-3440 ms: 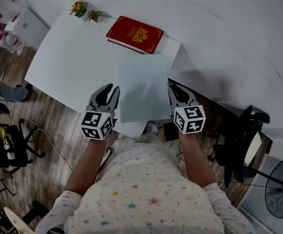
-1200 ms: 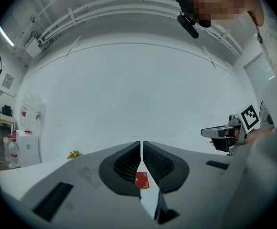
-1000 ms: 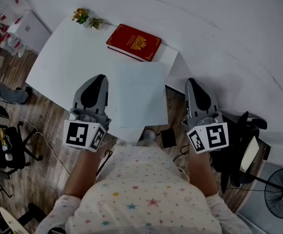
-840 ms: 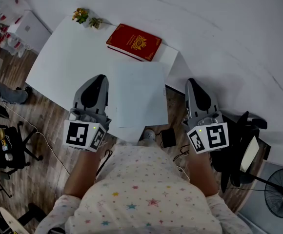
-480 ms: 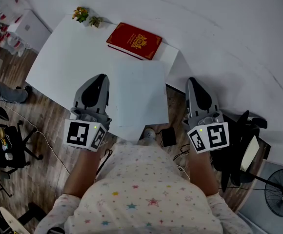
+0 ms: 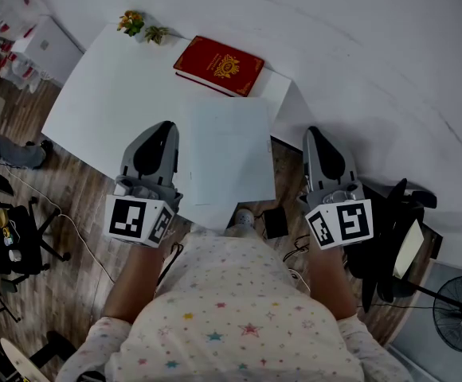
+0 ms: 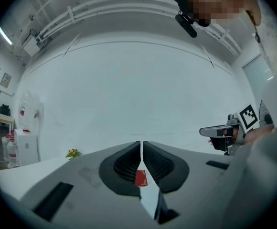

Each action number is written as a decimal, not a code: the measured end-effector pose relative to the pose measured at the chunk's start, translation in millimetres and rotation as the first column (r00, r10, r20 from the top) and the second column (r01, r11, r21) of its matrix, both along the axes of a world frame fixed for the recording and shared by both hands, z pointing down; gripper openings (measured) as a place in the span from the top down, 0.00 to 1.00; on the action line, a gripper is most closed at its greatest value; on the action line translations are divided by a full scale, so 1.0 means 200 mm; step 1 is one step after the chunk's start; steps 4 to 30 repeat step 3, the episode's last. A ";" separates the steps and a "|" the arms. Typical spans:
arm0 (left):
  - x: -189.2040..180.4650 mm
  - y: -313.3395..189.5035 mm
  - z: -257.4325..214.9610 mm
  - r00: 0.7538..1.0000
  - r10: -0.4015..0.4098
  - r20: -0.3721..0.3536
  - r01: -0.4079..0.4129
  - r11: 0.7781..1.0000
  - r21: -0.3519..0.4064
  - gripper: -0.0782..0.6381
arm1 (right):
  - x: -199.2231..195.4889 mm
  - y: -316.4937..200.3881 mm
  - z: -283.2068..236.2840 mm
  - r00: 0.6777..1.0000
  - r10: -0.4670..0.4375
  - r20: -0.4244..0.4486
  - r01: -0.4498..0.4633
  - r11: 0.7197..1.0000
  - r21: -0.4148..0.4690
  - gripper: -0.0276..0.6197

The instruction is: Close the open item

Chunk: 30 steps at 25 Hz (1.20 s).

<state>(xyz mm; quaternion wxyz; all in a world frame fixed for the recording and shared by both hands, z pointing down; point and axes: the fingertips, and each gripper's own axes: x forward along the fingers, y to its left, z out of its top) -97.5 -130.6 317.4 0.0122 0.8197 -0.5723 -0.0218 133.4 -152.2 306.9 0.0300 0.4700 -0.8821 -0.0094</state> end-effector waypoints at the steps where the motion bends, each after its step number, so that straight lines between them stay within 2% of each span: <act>1: 0.00 0.00 0.00 1.000 0.000 0.000 0.000 1.000 0.000 0.86 | 0.00 0.00 0.00 1.000 0.000 0.000 0.000 1.000 -0.001 0.96; 30: 0.00 0.00 0.00 1.000 0.000 0.000 0.000 1.000 0.001 0.86 | 0.00 0.00 0.01 1.000 0.001 0.000 -0.001 1.000 -0.002 0.96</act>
